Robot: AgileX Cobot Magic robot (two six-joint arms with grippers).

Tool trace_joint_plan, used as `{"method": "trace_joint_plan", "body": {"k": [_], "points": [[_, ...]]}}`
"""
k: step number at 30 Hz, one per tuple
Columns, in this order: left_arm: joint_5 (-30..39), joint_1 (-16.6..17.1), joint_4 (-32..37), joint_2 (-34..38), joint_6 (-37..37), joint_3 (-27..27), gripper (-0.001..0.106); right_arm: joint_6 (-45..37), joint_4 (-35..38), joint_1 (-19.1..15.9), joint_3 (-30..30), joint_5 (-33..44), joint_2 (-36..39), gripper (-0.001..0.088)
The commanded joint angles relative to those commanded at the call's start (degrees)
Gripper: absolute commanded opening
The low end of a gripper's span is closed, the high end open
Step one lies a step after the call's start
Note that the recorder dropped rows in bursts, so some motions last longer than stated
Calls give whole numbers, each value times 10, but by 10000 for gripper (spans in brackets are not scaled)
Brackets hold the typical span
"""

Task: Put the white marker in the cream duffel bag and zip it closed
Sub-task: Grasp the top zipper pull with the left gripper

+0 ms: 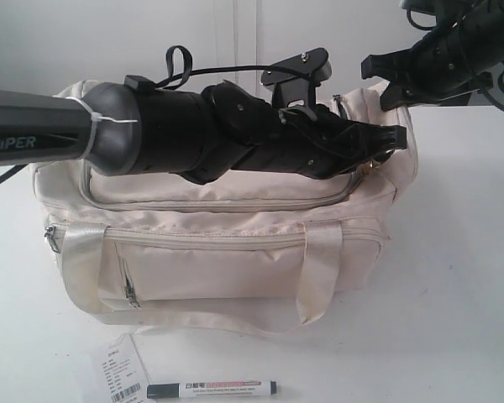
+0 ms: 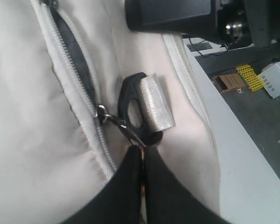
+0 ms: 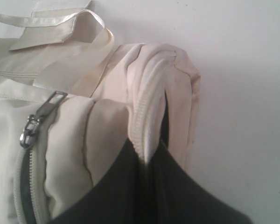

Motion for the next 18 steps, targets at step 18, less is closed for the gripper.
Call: {"method": "trace_joint_plan", "body": {"k": [18], "points": [[125, 28, -1, -25, -8, 0, 0, 0, 0, 0, 0, 1, 0, 0]]}}
